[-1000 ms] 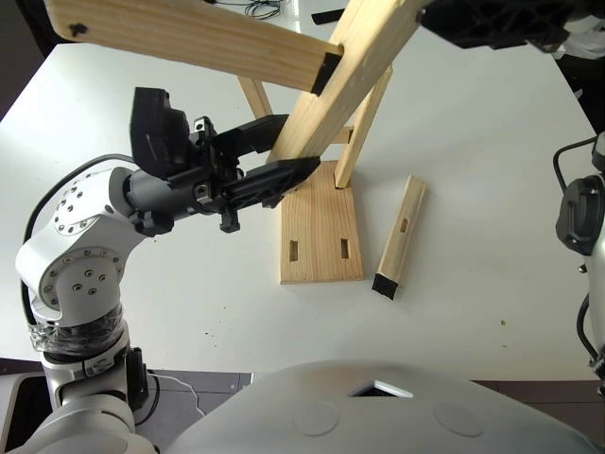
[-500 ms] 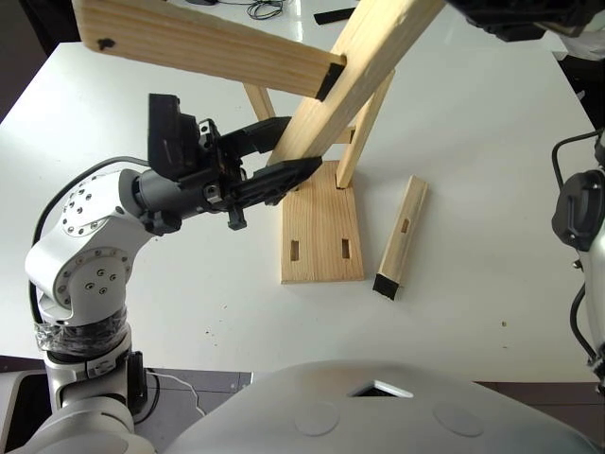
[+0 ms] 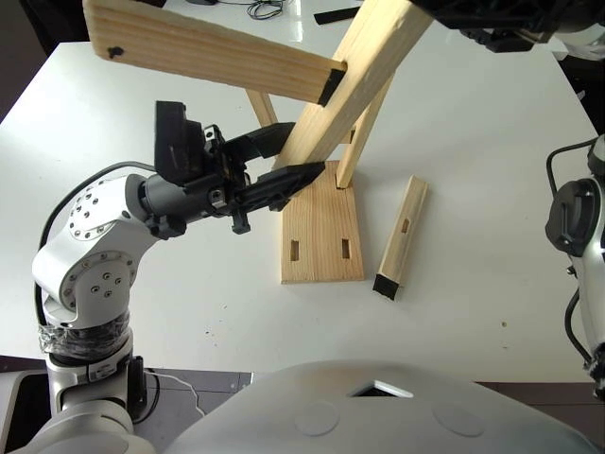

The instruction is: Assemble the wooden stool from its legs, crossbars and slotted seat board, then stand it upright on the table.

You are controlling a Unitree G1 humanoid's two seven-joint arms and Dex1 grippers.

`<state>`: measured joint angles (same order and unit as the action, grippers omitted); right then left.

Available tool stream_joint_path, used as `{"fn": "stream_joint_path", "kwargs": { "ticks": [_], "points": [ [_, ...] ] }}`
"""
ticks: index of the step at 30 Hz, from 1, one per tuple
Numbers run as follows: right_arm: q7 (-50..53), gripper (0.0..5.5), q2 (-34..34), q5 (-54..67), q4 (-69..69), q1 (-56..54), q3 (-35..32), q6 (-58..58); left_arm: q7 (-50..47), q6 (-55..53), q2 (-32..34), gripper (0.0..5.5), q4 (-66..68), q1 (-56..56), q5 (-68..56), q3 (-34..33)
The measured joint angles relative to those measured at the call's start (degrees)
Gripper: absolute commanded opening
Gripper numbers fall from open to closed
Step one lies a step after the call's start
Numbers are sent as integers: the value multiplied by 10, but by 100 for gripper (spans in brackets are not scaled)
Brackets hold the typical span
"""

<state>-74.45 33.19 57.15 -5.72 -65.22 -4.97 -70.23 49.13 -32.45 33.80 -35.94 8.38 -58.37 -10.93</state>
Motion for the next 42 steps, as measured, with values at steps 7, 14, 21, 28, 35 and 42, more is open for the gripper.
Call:
{"fn": "stream_joint_path", "kwargs": {
  "ticks": [7, 14, 21, 28, 35, 42],
  "points": [
    [58, 221, -23, 21, 20, 17, -34, -5, -15, -8, 0, 205, 7, 1, -30, -2],
    [91, 204, -23, 23, 23, 57, -47, 4, -62, -75, 11, 205, 28, 3, -124, -8],
    [156, 204, -20, 24, 39, 91, -70, 10, -80, -75, 20, 297, 67, -5, -137, -57],
    [192, 204, -17, 27, 46, 106, -90, 22, -112, -40, 5, 321, 72, -118, -56, -91],
    [72, 204, 74, -44, 126, 225, -23, 112, -242, 37, -121, 321, 120, -204, -37, -169],
    [-10, 204, 126, -103, 193, 325, 7, 216, -401, 96, -282, 321, 98, -231, 10, -129]
  ]
}}
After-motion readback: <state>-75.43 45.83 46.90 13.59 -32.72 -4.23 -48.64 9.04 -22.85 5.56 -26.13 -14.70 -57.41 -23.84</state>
